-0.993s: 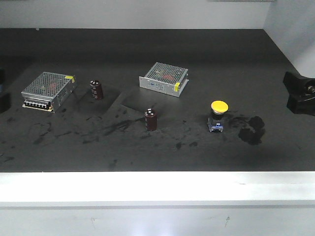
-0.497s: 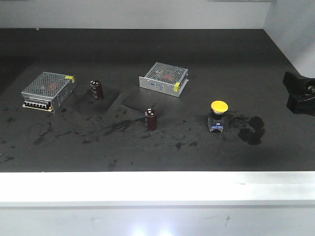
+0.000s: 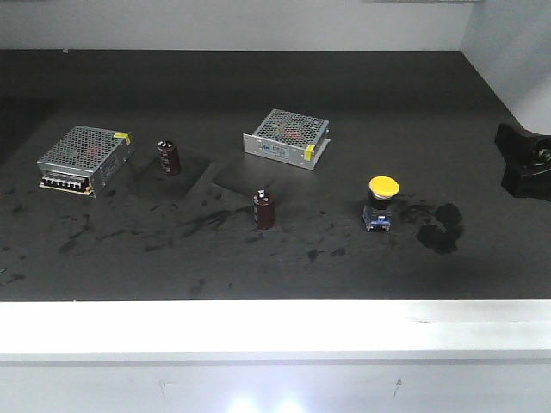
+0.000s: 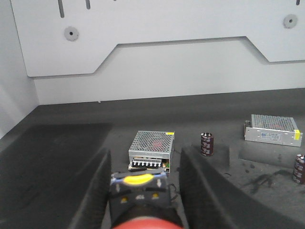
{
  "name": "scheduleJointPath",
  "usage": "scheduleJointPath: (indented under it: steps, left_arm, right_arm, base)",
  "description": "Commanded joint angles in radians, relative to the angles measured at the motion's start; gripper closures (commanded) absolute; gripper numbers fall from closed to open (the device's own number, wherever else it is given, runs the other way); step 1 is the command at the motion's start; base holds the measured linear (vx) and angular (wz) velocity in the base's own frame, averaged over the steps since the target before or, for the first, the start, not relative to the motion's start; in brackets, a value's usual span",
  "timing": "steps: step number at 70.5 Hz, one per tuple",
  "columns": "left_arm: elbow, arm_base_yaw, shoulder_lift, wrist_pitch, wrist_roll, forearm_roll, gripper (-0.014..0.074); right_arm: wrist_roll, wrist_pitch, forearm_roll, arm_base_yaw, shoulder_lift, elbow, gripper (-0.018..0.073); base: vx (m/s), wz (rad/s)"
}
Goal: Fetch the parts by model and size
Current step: 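Move the right gripper down over the yellow-capped push-button switch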
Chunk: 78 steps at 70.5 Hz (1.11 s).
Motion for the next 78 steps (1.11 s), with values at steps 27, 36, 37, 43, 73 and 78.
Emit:
scheduleJointPath:
  steps: [27,36,37,43,73,78]
  left_arm:
    - [-0.02,-0.004,0.038,-0.18,0.277,-0.113,0.0604]
    - [-0.02,-0.004,0.043,-0.173,0.282,-0.115,0.0604]
    - [-0.02,-0.004,0.043,-0.173,0.282,-0.115,0.0604]
    - [-0.02,-0.004,0.043,-0.168,0.282,-0.108,0.0604]
    - [-0.02,-0.004,0.043,-0.16,0.282,-0.107,0.0604]
    - [-0.02,-0.004,0.043,-0.16,0.282,-0.107,0.0604]
  right_arm:
    - [-0.003,0.038,-0.007,0.11,0.04,-0.113,-0.0032]
    - [-0.005,0.208,-0.009,0.224,0.143,-0.235,-0.0032]
    - [-0.005,0.229,-0.009,0.233,0.156,-0.25,-0.0032]
    - [0.008,0.38,0.001,0.266,0.246,-0.358,-0.0032]
    - [0.022,1.022,0.1,0.268,0.68,-0.955,-0.0032]
    - [-0.008,1.091,0.124,0.268,0.747,-1.034,-0.0032]
  base:
    - [0.0,0.0]
    - [0.0,0.0]
    - [0.0,0.0]
    - [0.0,0.0]
    - [0.0,0.0]
    - [0.0,0.0]
